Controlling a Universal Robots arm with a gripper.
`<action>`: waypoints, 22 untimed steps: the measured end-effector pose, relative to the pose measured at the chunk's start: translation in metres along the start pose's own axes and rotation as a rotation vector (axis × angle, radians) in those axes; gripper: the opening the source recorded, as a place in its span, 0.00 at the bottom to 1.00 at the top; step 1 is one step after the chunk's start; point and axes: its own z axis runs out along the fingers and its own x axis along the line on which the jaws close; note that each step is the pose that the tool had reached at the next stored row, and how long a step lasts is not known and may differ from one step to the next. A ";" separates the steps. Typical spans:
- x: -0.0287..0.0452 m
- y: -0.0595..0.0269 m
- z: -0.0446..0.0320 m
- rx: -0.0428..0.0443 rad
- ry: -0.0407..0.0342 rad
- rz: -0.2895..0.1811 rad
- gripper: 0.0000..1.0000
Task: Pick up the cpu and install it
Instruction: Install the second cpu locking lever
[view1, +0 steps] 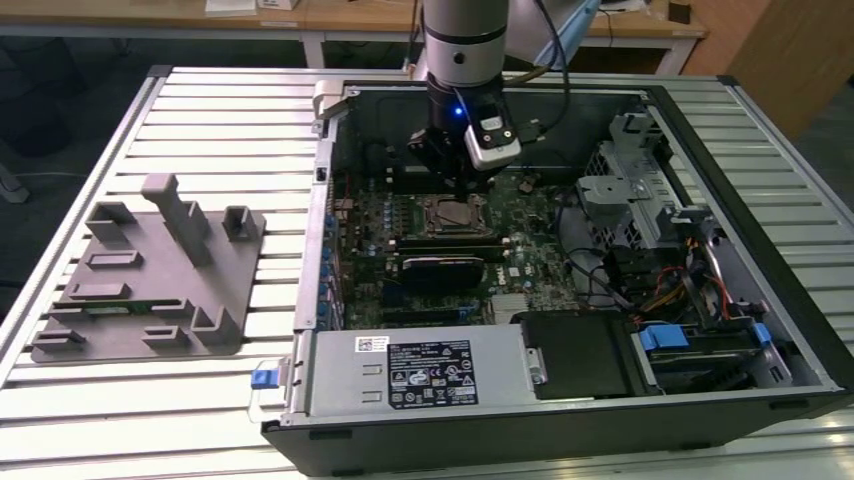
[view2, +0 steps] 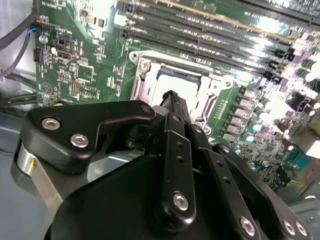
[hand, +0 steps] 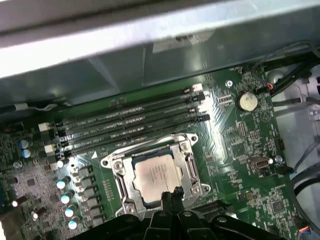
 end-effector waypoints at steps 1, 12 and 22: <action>-0.0005 -0.0016 0.0002 -0.0001 0.0001 0.000 0.11; -0.0039 -0.0145 0.0032 0.0031 0.0113 -0.001 0.11; -0.0039 -0.0150 0.0041 0.0068 0.0279 -0.011 0.11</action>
